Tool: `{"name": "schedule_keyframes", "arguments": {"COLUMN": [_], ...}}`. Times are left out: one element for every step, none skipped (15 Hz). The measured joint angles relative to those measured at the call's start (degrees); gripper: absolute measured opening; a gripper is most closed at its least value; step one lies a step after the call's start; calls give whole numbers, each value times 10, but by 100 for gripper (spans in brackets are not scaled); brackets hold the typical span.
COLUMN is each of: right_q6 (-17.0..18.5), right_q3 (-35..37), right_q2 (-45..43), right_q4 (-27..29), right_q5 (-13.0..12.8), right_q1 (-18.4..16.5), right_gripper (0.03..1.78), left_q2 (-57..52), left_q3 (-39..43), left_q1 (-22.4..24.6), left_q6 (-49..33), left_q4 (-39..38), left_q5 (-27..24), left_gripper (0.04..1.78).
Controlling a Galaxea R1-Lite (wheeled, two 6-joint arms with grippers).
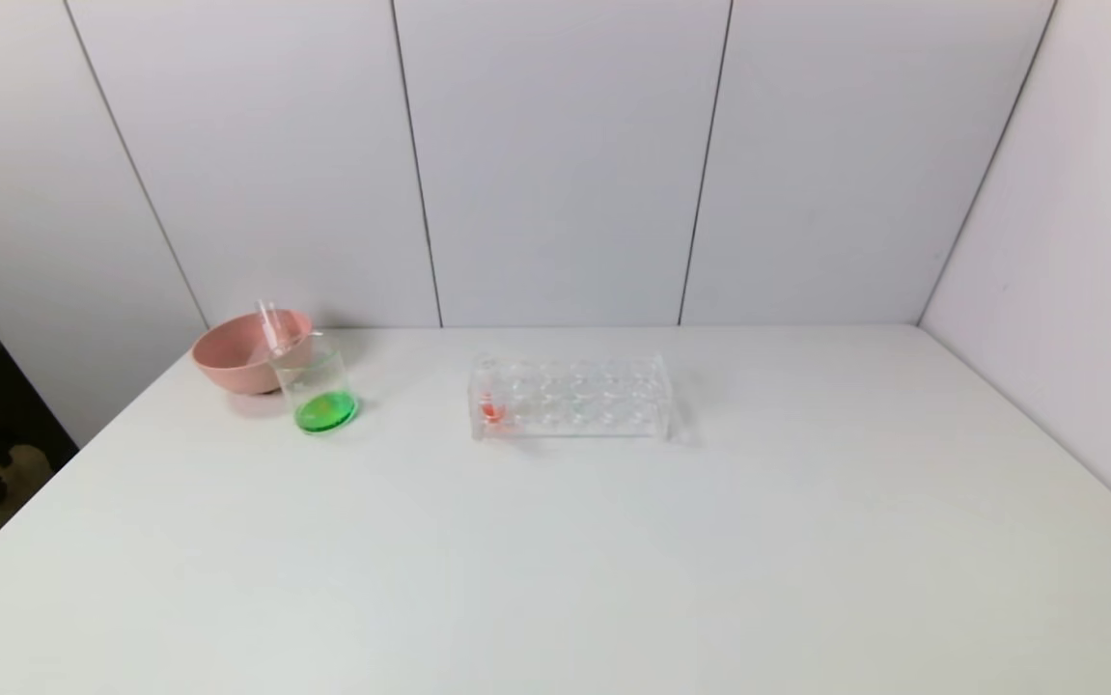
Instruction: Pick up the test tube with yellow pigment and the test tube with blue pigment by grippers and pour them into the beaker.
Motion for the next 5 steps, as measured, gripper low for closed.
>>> {"name": "schedule_keyframes", "arguments": {"right_q6": [0, 0, 0, 0, 0], "right_q3": [0, 0, 0, 0, 0], "right_q2": [0, 0, 0, 0, 0], "right_q4": [0, 0, 0, 0, 0], "right_q5": [0, 0, 0, 0, 0], "right_q1": [0, 0, 0, 0, 0], "right_gripper": [171, 171, 171, 171, 171], "left_q2": [0, 0, 0, 0, 0], "left_q3": [0, 0, 0, 0, 0], "left_q1": [0, 0, 0, 0, 0], "left_q6": [0, 0, 0, 0, 0], "left_q4": [0, 0, 0, 0, 0], "left_q5": [0, 0, 0, 0, 0], "left_gripper": [176, 176, 176, 176, 176]}}
